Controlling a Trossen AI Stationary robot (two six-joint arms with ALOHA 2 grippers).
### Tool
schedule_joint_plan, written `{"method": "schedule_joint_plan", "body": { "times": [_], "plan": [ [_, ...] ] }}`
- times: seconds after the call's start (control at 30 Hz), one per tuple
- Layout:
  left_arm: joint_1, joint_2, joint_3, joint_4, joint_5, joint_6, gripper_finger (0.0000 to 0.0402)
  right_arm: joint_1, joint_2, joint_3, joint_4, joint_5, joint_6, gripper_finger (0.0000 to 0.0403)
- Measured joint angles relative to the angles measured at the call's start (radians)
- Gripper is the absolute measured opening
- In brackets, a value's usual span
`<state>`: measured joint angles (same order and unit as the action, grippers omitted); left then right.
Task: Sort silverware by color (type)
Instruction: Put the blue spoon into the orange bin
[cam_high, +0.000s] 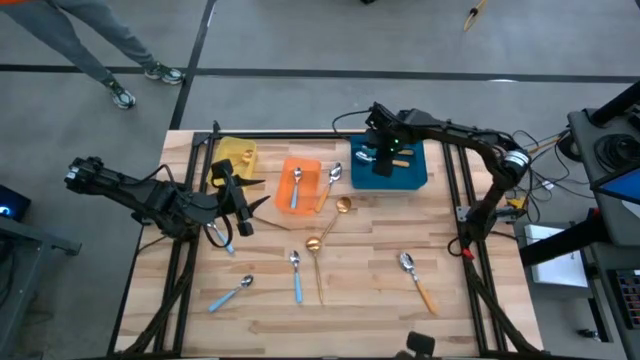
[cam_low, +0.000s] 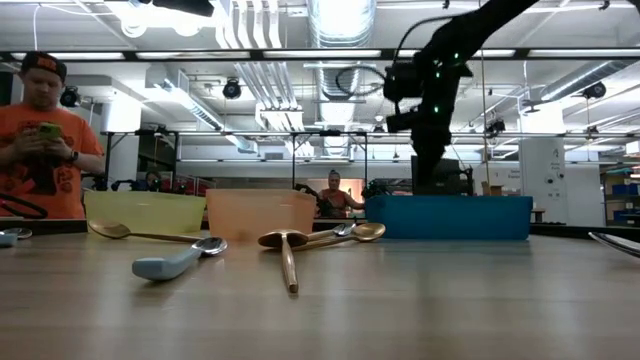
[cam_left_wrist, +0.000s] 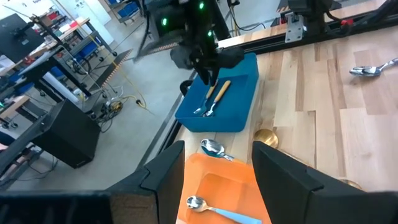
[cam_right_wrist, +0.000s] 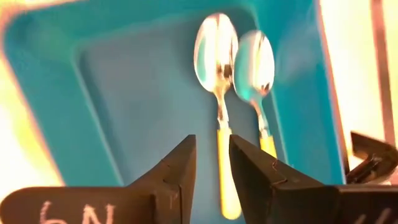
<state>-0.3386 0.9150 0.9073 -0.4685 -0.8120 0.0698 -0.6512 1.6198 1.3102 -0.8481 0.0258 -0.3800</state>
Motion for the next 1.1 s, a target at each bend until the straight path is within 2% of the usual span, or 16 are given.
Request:
{"method": "schedule_joint_plan", "body": {
  "times": [0.3, 0.63, 0.9, 1.1],
  "plan": [
    [0.000, 0.022, 0.000, 0.000, 0.011, -0.049, 0.0168, 0.175, -0.102, -0.024, 0.143, 0.001, 0.144, 0.0083],
    [0.000, 0.090, 0.000, 0.000, 0.012, -0.137, 0.0168, 0.377, -0.110, -0.091, 0.419, 0.002, 0.170, 0.0073],
    [0.000, 0.135, 0.000, -0.004, 0.083, -0.198, 0.0168, 0.475, -0.113, -0.167, 0.838, 0.001, 0.063, 0.0073],
    [0.000, 0.138, 0.007, -0.037, 0.161, -0.266, 0.0168, 0.483, -0.126, -0.152, 0.916, 0.001, -0.007, 0.0068]
  ]
}}
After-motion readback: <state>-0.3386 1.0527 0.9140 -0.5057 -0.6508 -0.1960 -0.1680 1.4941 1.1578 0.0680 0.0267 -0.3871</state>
